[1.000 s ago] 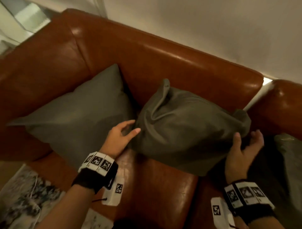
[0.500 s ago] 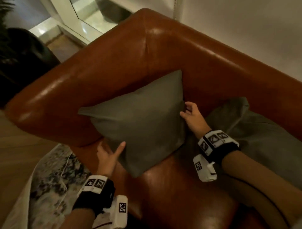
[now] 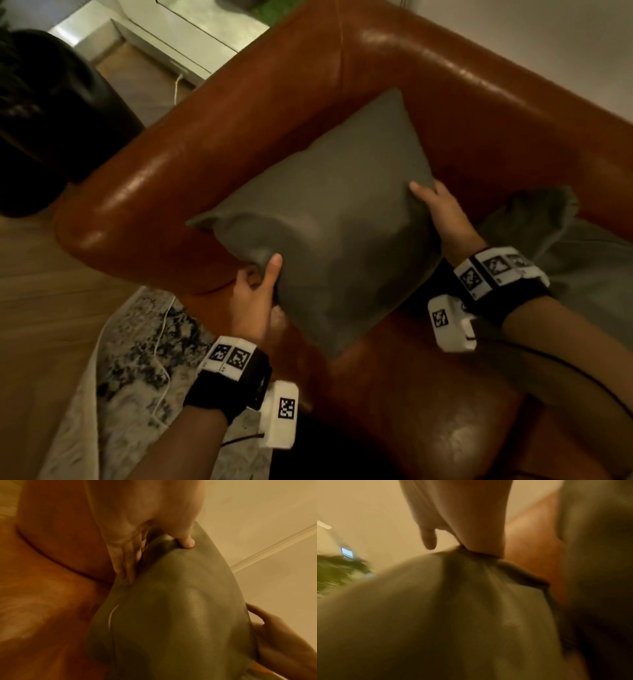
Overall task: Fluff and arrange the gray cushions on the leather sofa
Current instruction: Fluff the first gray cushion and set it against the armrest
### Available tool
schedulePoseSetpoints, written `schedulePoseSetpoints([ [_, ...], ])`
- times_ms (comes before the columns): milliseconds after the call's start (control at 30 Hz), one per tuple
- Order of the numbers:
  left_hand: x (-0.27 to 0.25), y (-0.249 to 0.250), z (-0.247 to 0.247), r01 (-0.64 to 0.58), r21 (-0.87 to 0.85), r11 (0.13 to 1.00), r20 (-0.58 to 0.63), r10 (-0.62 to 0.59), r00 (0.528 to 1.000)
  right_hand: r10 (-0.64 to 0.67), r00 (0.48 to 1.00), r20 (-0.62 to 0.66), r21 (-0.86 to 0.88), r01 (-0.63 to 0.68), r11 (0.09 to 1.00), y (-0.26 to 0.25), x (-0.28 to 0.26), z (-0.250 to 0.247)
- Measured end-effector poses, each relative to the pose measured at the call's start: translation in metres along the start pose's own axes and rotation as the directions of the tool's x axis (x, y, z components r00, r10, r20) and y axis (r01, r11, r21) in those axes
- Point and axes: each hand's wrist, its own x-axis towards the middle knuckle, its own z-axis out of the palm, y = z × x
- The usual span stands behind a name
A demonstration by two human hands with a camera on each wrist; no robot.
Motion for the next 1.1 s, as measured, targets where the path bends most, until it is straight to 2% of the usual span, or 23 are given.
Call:
schedulePoseSetpoints([
  [67, -0.01, 0.013, -0.009, -0.03, 0.039, 0.999, -0.083, 0.033, 0.996, -0.099, 0.991, 0.089, -0.182, 0.114, 0.977, -0.037, -0.018, 0.001],
  [133, -0.011, 0.017, -0.024, 0.001, -0.005, 1.0, -0.156, -0.001, 0.988, -0.178, 0.966, 0.189, -0.417, 0.243, 0.876, -0.073, -0.034, 0.001],
  [200, -0.014, 0.019, -0.039, 0.048, -0.063, 0.997, -0.154, -0.058, 0.986, -0.185, 0.928, 0.324, -0.547, 0.343, 0.764, -0.102, -0.045, 0.002],
  [300, -0.024, 0.006, -0.052, 0.231, -0.212, 0.95, 0.029, -0.23, 0.973, -0.001, 0.86, 0.511, -0.662, 0.394, 0.637, -0.113, -0.044, 0.013],
  [367, -0.041, -0.008, -0.048, 0.373, -0.259, 0.891, 0.171, -0.338, 0.925, 0.146, 0.805, 0.575, -0.726, 0.419, 0.545, -0.086, -0.034, 0.024],
  [400, -0.049, -0.017, -0.044, 0.426, -0.273, 0.862, 0.204, -0.381, 0.902, 0.207, 0.792, 0.574, -0.757, 0.417, 0.503, -0.065, -0.028, 0.026],
  [467, -0.061, -0.035, -0.033, 0.443, -0.289, 0.849, 0.215, -0.393, 0.894, 0.317, 0.77, 0.553, -0.813, 0.418, 0.404, -0.013, -0.019, 0.019],
  [500, -0.065, -0.039, -0.027, 0.424, -0.283, 0.86, 0.216, -0.373, 0.902, 0.349, 0.759, 0.549, -0.82, 0.409, 0.401, 0.008, -0.015, 0.01],
  [533, -0.068, -0.043, -0.022, 0.396, -0.274, 0.876, 0.208, -0.348, 0.914, 0.342, 0.754, 0.561, -0.8, 0.386, 0.46, 0.021, -0.018, 0.0],
  [567, -0.069, -0.046, -0.02, 0.369, -0.284, 0.885, 0.188, -0.326, 0.927, 0.285, 0.763, 0.58, -0.733, 0.337, 0.591, 0.027, -0.02, -0.01],
  [600, -0.07, -0.049, -0.017, 0.337, -0.306, 0.89, 0.16, -0.301, 0.94, 0.197, 0.799, 0.568, -0.623, 0.26, 0.738, 0.028, -0.024, -0.021],
  [633, -0.069, -0.051, -0.016, 0.306, -0.332, 0.892, 0.129, -0.279, 0.952, 0.113, 0.856, 0.504, -0.496, 0.18, 0.85, 0.028, -0.025, -0.032],
  [667, -0.069, -0.052, -0.016, 0.284, -0.359, 0.889, 0.107, -0.263, 0.959, 0.059, 0.911, 0.409, -0.413, 0.127, 0.902, 0.028, -0.026, -0.044],
  [700, -0.069, -0.057, -0.017, 0.277, -0.382, 0.882, 0.099, -0.259, 0.961, 0.032, 0.948, 0.318, -0.406, 0.105, 0.908, 0.029, -0.026, -0.057],
  [767, -0.075, -0.065, -0.018, 0.265, -0.391, 0.881, 0.129, -0.233, 0.964, 0.039, 0.979, 0.202, -0.547, 0.08, 0.833, 0.04, -0.03, -0.079],
  [833, -0.086, -0.072, -0.015, 0.255, -0.351, 0.901, 0.164, -0.209, 0.964, 0.076, 0.978, 0.193, -0.632, 0.065, 0.772, 0.054, -0.038, -0.089],
  [867, -0.09, -0.076, -0.012, 0.246, -0.31, 0.919, 0.178, -0.198, 0.964, 0.086, 0.972, 0.218, -0.62, 0.07, 0.781, 0.061, -0.041, -0.089],
  [967, -0.1, -0.075, 0.001, 0.233, -0.294, 0.927, 0.186, -0.184, 0.965, 0.028, 0.955, 0.295, -0.48, 0.123, 0.869, 0.07, -0.049, -0.072],
  [1100, -0.107, -0.033, -0.01, 0.193, -0.269, 0.944, 0.104, -0.171, 0.98, -0.11, 0.959, 0.261, -0.231, 0.173, 0.957, 0.042, -0.052, -0.054],
])
